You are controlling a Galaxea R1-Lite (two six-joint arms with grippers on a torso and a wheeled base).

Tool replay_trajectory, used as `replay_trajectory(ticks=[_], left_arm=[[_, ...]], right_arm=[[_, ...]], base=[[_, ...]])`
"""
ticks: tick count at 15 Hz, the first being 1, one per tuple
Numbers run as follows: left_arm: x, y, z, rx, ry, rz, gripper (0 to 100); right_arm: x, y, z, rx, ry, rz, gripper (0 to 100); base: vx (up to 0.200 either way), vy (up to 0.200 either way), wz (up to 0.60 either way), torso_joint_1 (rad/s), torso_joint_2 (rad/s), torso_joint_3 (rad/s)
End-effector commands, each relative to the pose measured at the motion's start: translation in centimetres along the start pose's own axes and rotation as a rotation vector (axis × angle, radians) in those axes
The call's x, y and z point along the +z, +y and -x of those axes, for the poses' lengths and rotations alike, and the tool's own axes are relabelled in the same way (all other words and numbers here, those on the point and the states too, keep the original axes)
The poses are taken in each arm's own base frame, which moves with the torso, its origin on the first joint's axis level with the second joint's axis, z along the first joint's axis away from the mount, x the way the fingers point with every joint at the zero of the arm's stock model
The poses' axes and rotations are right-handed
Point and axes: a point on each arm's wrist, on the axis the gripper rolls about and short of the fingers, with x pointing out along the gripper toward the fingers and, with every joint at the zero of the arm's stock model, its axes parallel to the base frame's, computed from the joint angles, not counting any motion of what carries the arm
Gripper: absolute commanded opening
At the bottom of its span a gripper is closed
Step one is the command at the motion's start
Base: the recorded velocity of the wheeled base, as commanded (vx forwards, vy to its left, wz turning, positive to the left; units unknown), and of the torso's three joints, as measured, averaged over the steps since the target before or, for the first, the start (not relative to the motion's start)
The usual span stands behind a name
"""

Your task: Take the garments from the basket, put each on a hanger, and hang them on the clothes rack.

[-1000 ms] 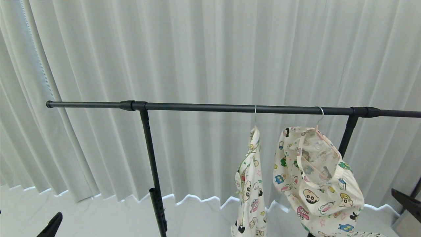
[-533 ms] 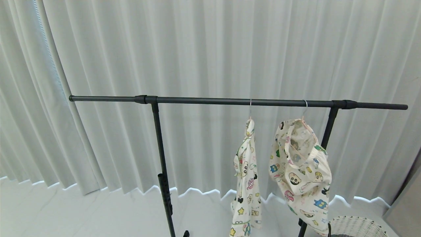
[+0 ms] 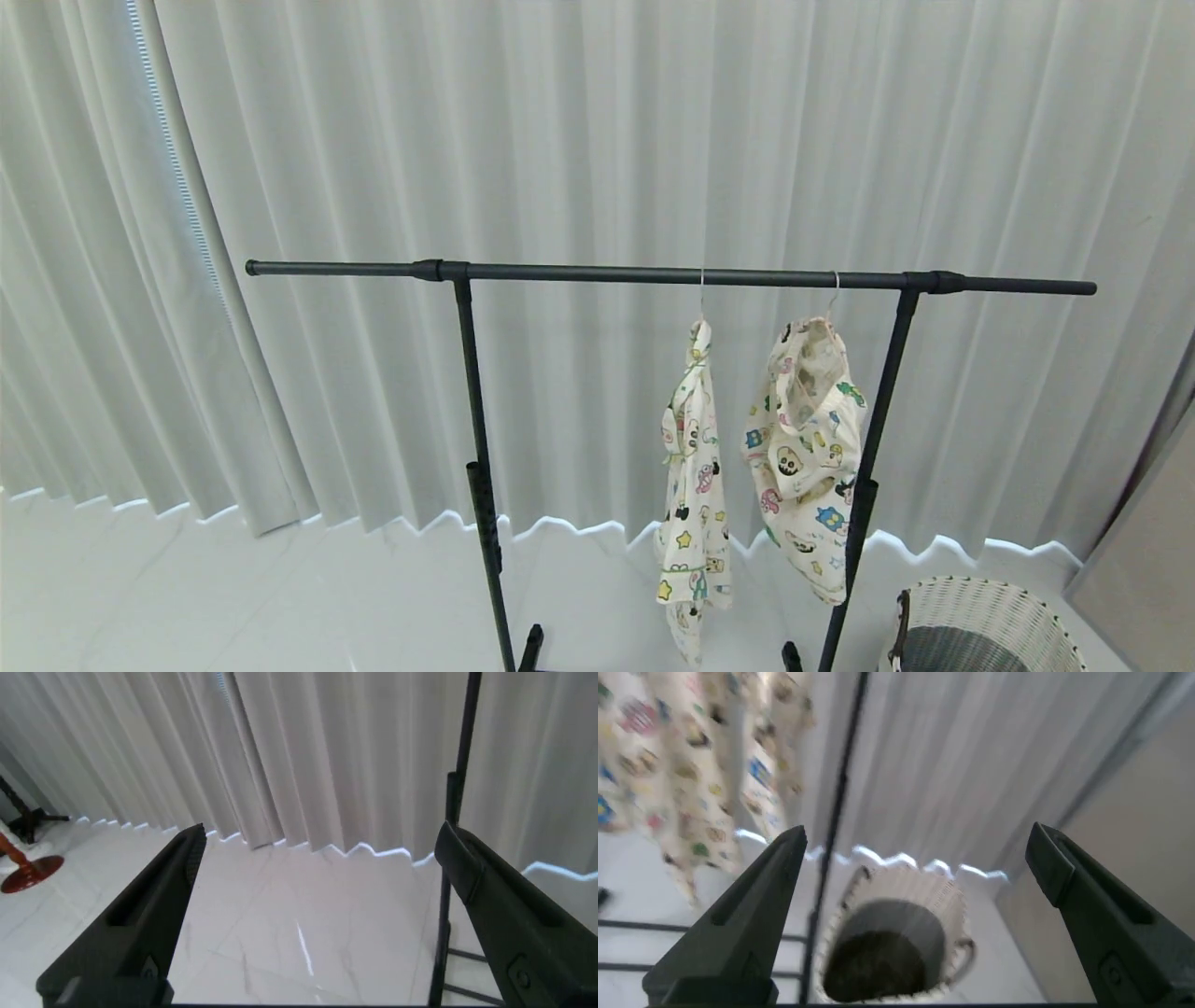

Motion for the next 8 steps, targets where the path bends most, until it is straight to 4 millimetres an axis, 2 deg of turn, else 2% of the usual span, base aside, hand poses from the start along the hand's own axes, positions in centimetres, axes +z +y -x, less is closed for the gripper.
replay_trajectory(ticks=[1,4,8], left_arm=[[-0.04,0.02,0.13,0.006,-0.015,0.008,100],[-0.12,-0.11,0.1,-0.033,-0.023,0.036,100],[0.01,-0.86,0.18,-0.365,-0.101,0.167,100]], right_arm=[[-0.17,0.09,-0.03,0.019,-0.003,0.002,100],[-0.16,0.1,-0.03,0.025,-0.005,0.008,100],[-0.13,0.15,-0.03,0.048,-0.014,0.011,100]], base=[[0.0,0.0,0.0,0.0,0.0,0.0],[0.0,0.0,0.0,0.0,0.0,0.0],[0.0,0.0,0.0,0.0,0.0,0.0]])
